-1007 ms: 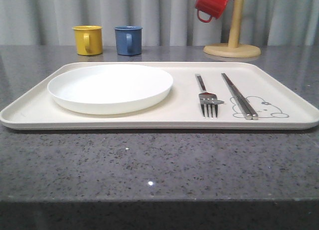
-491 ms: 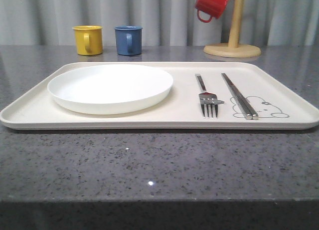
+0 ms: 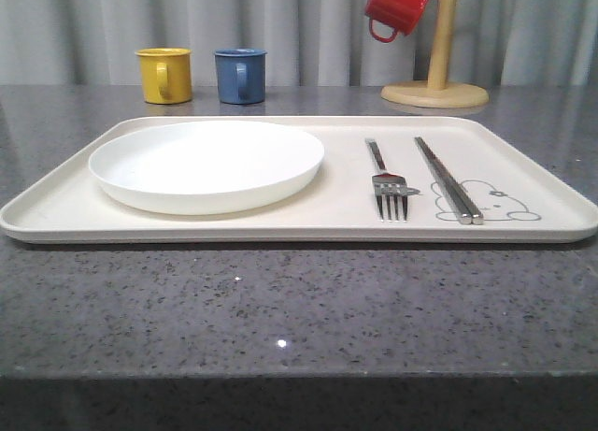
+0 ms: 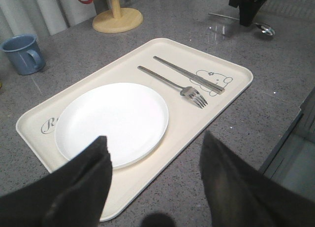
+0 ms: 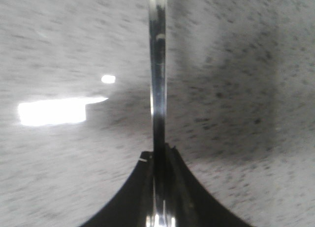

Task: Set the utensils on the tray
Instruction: 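Move the right gripper back and grasp the spoon, then lower the spoon beside the chopsticks and open the right gripper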

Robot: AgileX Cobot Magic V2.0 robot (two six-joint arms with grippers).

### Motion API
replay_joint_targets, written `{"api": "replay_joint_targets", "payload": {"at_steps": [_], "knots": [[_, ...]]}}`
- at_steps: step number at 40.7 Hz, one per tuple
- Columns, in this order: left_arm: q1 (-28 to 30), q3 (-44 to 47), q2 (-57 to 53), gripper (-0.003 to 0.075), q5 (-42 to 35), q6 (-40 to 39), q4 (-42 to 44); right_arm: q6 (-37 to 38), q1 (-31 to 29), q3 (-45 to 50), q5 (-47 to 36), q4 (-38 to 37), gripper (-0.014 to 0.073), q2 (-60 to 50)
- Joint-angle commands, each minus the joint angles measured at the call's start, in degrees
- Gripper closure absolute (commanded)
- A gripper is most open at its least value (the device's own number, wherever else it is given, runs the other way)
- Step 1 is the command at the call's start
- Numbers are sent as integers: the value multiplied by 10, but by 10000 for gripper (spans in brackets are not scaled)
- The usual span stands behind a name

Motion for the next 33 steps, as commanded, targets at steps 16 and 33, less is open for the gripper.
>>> {"api": "replay_joint_targets", "payload": {"at_steps": [16, 33], "knots": [[-4, -14, 1, 330, -44, -7, -8, 68, 181, -27, 15, 145, 620, -47], [-4, -14, 1, 330, -44, -7, -8, 229, 233, -27, -33, 47, 620, -47]]}}
